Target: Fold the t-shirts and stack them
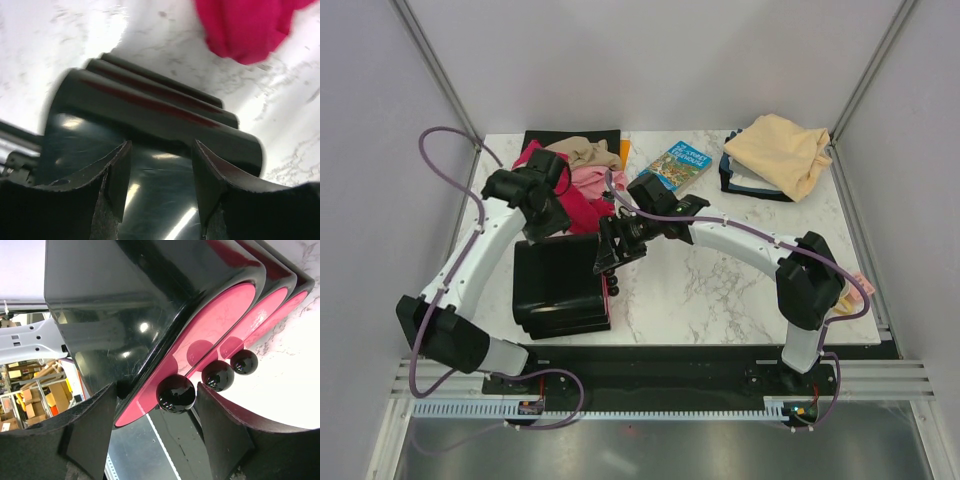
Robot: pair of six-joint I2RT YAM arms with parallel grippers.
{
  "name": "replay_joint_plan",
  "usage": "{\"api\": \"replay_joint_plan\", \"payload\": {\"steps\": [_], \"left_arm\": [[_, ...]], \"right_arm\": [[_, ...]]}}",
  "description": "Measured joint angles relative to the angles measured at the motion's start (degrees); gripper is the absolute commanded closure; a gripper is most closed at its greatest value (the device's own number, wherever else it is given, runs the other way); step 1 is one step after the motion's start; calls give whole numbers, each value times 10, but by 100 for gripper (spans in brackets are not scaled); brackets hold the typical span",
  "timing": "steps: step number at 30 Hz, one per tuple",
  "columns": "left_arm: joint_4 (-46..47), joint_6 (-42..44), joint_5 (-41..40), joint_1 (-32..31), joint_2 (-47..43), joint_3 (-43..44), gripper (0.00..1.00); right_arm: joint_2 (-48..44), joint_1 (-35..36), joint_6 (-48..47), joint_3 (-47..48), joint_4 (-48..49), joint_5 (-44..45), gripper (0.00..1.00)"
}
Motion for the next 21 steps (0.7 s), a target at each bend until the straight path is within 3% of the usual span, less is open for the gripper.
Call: {"api": "replay_joint_plan", "payload": {"steps": [4, 9, 16, 21], "left_arm": [[-37, 1, 4, 68, -39, -14, 42], [-47, 1, 12, 82, -60, -14, 43], [-40, 1, 13, 181, -156, -120, 43], [-49, 4, 5, 203, -182, -137, 41]], "right_arm": [[0, -2, -4, 0, 1, 0, 28], [0, -8, -6, -2, 4, -2, 27], [-7, -35, -7, -18, 15, -11, 27], [-9, -68, -16, -35, 3, 5, 27]]}}
